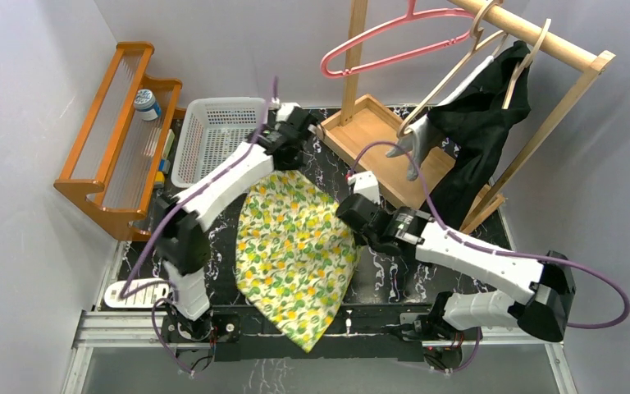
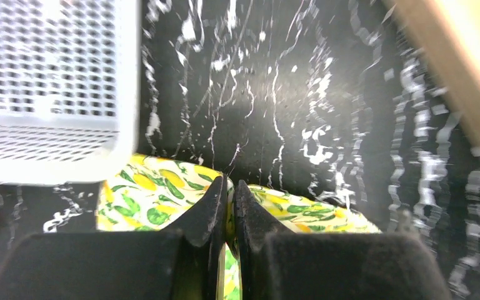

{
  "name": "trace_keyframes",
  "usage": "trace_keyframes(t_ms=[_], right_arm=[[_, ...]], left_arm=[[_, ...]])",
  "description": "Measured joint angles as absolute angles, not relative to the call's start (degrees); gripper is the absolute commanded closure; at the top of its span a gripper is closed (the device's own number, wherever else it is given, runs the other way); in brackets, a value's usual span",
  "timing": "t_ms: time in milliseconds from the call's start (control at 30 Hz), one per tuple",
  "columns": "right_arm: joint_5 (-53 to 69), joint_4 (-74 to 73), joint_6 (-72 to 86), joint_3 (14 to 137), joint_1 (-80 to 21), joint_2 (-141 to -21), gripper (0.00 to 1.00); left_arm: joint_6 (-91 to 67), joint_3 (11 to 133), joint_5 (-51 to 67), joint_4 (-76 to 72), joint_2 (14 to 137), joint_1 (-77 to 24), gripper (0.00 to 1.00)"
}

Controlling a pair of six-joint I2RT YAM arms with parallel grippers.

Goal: Place the skirt on the hanger
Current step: Flatten out the skirt at the center of the board.

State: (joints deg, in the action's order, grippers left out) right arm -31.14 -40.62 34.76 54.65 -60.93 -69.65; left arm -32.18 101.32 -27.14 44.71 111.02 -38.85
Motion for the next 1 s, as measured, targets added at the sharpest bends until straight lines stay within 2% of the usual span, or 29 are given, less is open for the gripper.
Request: trace_keyframes(t_ms=[167, 267, 433, 567, 700, 833, 933, 1000], right_arm=[[-39.81, -45.47, 31.05, 65.76, -60.86, -66.98, 1.0], [-43.48, -46.24, 27.2, 71.61, -60.42, -66.41, 1.0], [-47.53, -45.39, 21.8, 78.28, -58.72, -66.87, 1.0], [-47.35, -44.99, 19.73, 78.87, -58.43, -66.04, 1.0], [-40.03, -44.31, 19.86, 73.06, -58.15, -61.71, 1.0], [-25.12, -41.8, 23.2, 63.42, -58.13, -58.06, 1.0], [-12.8, -39.79, 25.43, 56.29, -58.24, -59.4, 1.0], [-7.38, -39.46, 26.0, 53.43, -58.74, -61.93, 0.94]], left_arm=[[-33.01, 101.54, -30.61, 45.43, 92.51, -38.46, 1.0], [-33.1, 104.25, -30.63, 45.52, 85.76, -36.27, 1.0], [-33.58, 108.99, -29.02, 45.3, 84.33, -30.0, 1.0], [-35.42, 104.05, -27.11, 45.01, 82.96, -29.74, 1.0], [-40.05, 85.91, -24.91, 45.5, 74.15, -29.74, 1.0], [-46.26, 67.75, -21.8, 47.59, 63.57, -29.71, 1.0], [-50.33, 60.62, -21.23, 50.22, 59.35, -29.71, 1.0], [-52.86, 57.87, -21.45, 52.05, 58.39, -29.69, 1.0]])
